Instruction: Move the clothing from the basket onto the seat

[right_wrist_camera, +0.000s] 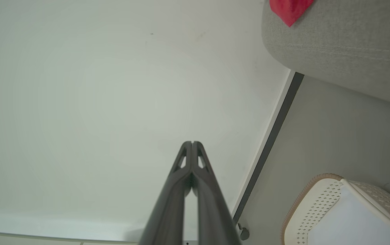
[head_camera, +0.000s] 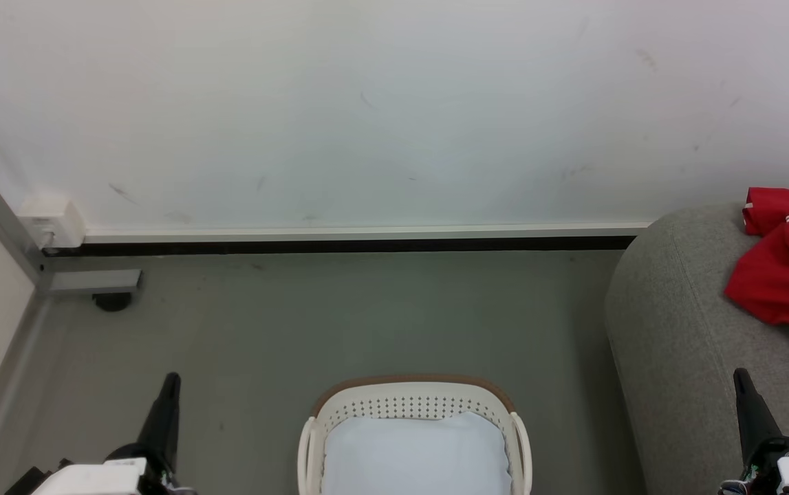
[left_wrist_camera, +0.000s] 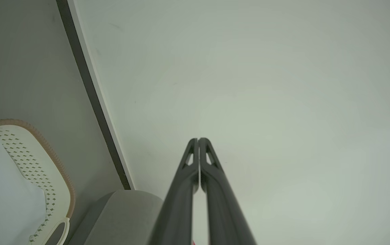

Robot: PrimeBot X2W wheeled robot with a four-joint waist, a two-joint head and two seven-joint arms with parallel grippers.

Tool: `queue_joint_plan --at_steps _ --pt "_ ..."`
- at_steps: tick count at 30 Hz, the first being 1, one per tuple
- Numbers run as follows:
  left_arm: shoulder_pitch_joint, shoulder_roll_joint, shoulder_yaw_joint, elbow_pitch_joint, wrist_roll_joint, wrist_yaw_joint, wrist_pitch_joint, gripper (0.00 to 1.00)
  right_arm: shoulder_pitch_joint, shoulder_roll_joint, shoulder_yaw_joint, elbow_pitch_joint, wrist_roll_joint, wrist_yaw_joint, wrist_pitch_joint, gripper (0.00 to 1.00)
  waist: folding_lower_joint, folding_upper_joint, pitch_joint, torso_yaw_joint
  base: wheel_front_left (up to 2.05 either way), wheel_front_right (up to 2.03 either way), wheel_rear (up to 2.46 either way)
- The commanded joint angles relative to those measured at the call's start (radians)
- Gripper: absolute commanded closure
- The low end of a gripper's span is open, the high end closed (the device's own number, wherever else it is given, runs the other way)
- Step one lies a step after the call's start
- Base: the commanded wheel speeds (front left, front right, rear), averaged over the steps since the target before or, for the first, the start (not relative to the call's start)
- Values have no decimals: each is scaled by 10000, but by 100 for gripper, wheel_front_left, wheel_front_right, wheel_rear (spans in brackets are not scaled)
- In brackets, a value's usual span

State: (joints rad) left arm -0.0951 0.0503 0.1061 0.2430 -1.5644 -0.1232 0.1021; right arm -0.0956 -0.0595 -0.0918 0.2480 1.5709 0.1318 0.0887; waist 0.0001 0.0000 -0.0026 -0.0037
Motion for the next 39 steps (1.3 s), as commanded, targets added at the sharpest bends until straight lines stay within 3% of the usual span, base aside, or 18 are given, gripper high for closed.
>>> queue_joint_plan --at_steps 1,39 --pt "-124 16 68 14 -187 -66 62 100 -125 -37 -45 -61 237 -20 70 100 -1 0 12 8 0 0 0" --pt "-199 3 111 32 -543 -114 157 100 -185 20 -156 -51 483 -21 221 100 -1 0 57 37 0 0 0"
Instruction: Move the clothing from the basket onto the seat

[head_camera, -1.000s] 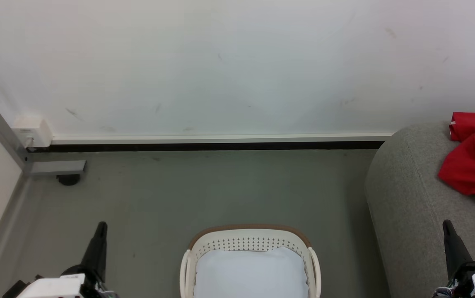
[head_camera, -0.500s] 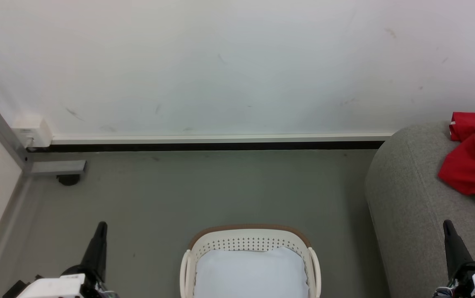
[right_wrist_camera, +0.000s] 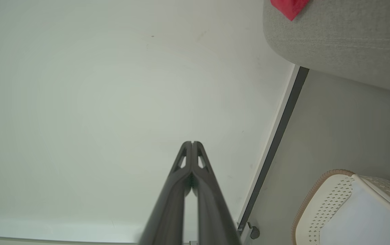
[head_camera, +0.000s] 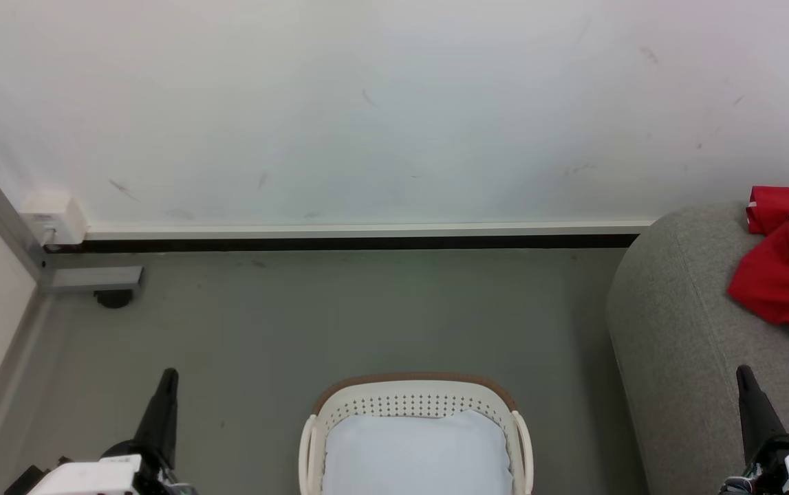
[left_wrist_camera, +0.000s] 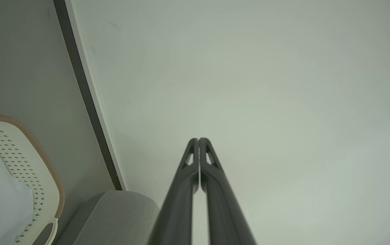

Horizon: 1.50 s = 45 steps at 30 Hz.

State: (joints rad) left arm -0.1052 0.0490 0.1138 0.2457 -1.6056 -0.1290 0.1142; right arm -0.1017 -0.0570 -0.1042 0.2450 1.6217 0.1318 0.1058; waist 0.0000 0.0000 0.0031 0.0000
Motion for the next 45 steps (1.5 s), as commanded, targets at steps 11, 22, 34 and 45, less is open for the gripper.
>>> queue_joint_plan --at_steps 11,22,34,45 --pt "-97 16 33 4 -132 -56 35 100 -127 7 -47 -19 -40 -21 70 100 0 0 0 0 0 0 0" --pt "-97 16 32 4 -133 -56 34 100 -129 16 -62 -18 -58 -21 62 100 0 0 0 0 0 0 0" --pt "-97 16 31 3 -133 -56 34 100 -130 21 -75 -17 -73 -21 55 100 0 0 0 0 0 0 0" --pt "-97 18 31 3 -134 -56 33 100 -132 29 -84 -16 -77 -21 61 100 0 0 0 0 0 0 0"
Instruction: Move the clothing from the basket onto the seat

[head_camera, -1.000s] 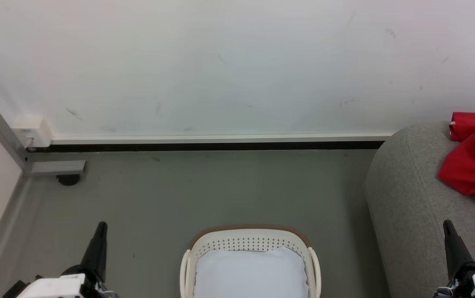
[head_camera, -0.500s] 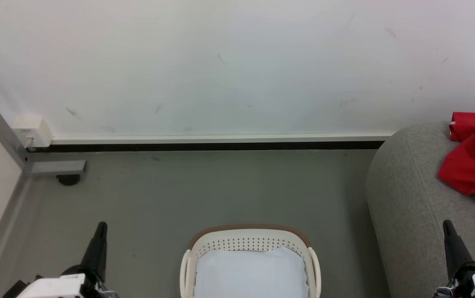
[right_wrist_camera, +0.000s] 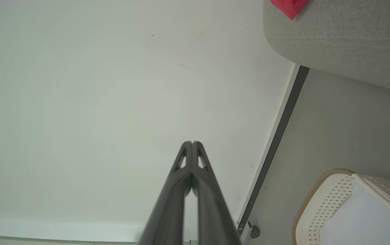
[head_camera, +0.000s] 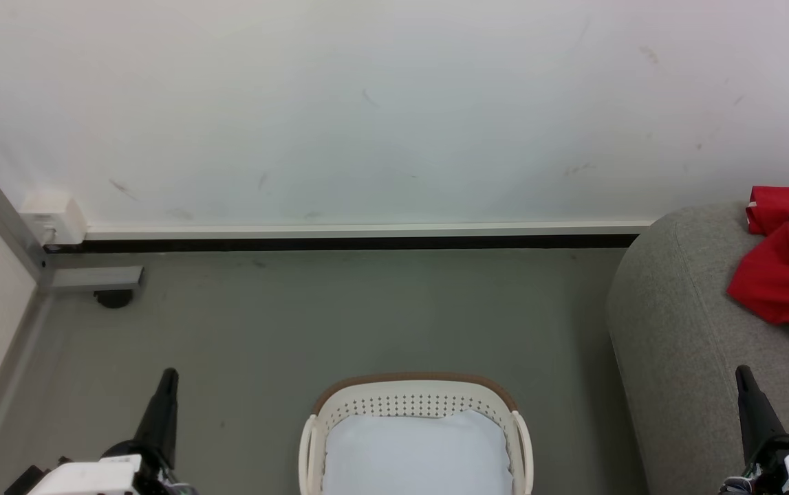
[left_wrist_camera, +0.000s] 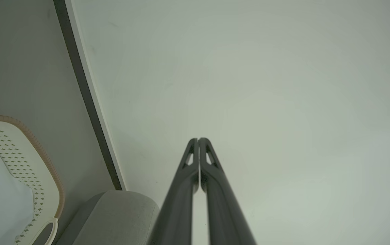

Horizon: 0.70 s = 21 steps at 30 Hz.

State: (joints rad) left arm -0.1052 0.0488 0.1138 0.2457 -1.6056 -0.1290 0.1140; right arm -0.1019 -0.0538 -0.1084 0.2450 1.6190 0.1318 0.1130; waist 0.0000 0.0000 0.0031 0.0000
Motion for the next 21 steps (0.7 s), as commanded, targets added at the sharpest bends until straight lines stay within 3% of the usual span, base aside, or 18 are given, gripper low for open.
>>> queue_joint_plan --at_steps 1,21 --pt "-97 20 31 3 -134 -56 37 100 -130 -4 -43 -16 -51 -21 -11 100 0 0 0 0 0 0 0" --pt "-97 20 30 2 -135 -57 34 100 -132 6 -56 -15 -69 -21 7 100 0 0 0 0 0 0 0"
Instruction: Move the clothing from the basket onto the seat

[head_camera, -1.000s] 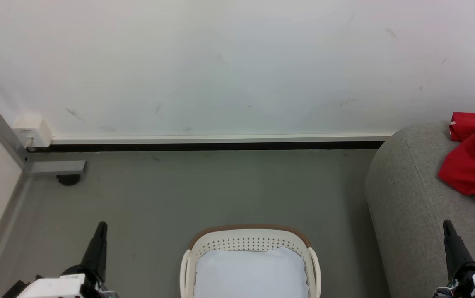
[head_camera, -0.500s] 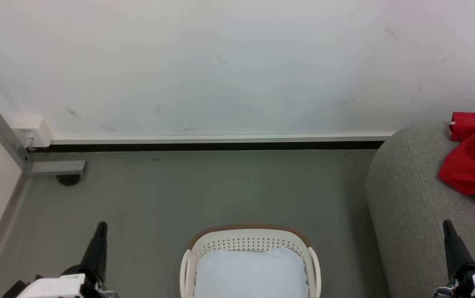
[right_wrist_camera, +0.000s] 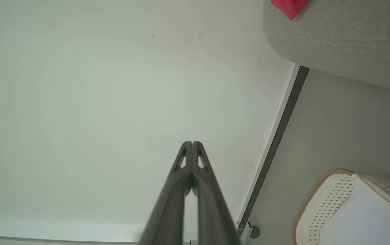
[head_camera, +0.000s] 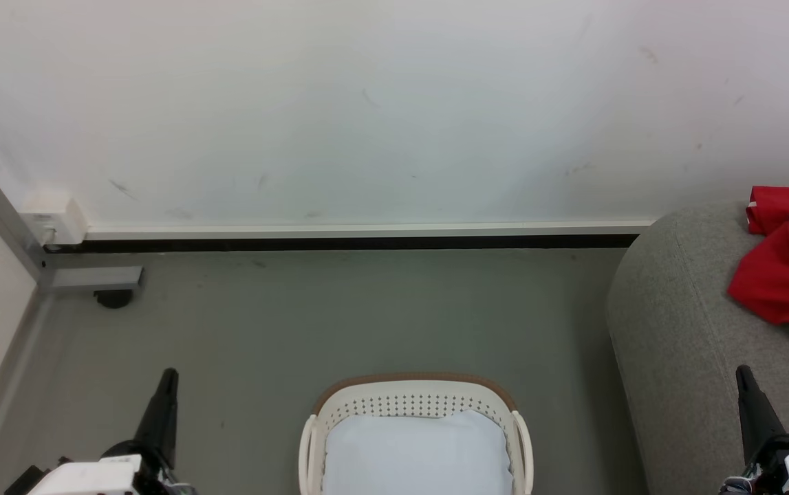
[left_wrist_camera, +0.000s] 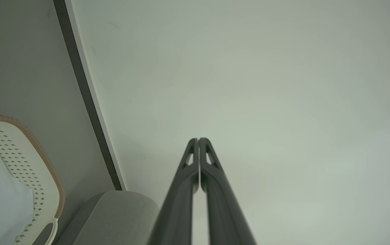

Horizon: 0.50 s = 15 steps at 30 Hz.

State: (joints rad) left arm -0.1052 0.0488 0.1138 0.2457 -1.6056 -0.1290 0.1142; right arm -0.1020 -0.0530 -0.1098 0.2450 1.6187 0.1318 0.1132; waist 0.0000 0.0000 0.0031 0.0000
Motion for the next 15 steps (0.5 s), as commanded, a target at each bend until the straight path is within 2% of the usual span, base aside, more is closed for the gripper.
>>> queue_joint_plan --at_steps 1,15 --pt "-97 20 30 2 -135 -57 34 100 -131 0 -44 -15 -66 -21 6 100 0 0 0 0 0 0 0" --pt "-97 20 29 1 -135 -57 34 100 -132 5 -51 -14 -76 -21 17 100 0 0 0 0 0 0 0"
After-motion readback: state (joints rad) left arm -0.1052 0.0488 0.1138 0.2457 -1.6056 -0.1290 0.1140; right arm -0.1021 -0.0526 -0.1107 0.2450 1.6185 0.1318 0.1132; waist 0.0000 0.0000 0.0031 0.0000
